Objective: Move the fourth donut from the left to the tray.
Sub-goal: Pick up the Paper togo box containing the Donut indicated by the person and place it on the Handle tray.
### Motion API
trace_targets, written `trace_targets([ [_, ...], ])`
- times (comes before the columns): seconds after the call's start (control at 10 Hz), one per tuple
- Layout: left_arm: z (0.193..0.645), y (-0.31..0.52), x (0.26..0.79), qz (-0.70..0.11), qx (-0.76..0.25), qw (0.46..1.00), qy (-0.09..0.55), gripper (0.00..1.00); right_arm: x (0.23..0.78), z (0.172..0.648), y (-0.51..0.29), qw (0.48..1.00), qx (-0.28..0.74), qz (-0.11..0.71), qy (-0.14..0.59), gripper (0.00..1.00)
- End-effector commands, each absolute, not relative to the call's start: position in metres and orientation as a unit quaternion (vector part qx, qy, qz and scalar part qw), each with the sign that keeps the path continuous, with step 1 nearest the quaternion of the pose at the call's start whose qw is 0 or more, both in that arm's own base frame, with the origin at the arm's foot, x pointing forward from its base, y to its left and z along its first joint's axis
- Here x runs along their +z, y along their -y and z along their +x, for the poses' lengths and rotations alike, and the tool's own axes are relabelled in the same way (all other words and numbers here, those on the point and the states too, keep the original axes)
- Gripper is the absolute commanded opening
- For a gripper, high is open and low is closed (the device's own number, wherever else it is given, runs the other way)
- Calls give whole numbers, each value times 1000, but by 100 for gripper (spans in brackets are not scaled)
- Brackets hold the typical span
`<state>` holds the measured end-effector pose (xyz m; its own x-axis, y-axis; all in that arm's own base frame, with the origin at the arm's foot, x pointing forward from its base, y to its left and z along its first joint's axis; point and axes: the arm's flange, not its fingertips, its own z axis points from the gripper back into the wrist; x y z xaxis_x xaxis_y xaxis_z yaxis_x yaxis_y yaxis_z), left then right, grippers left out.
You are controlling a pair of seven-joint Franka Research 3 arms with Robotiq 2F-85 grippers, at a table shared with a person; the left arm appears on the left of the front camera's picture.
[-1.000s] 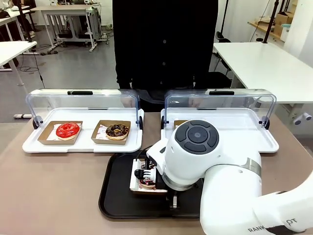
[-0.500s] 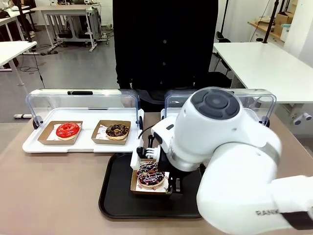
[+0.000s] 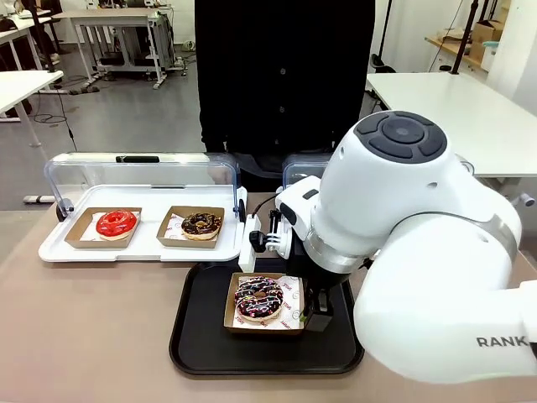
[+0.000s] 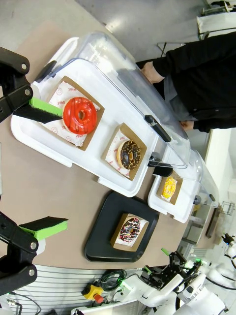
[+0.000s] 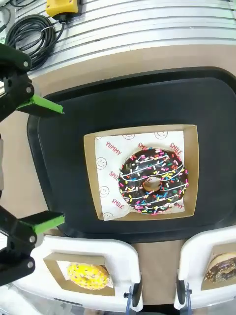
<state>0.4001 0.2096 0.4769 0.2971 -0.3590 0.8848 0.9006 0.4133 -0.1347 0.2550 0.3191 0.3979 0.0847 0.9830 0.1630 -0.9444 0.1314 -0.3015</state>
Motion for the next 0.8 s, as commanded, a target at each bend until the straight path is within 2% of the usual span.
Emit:
trace_targets([
  [0.0,400,-209,479,-335,-431,727,416,100,394,254,-323,734,656,-59,165,100],
  [0.7,400,-209,479,-335,-431,727,416,100,394,254,-323,734,656,-59,165,100],
])
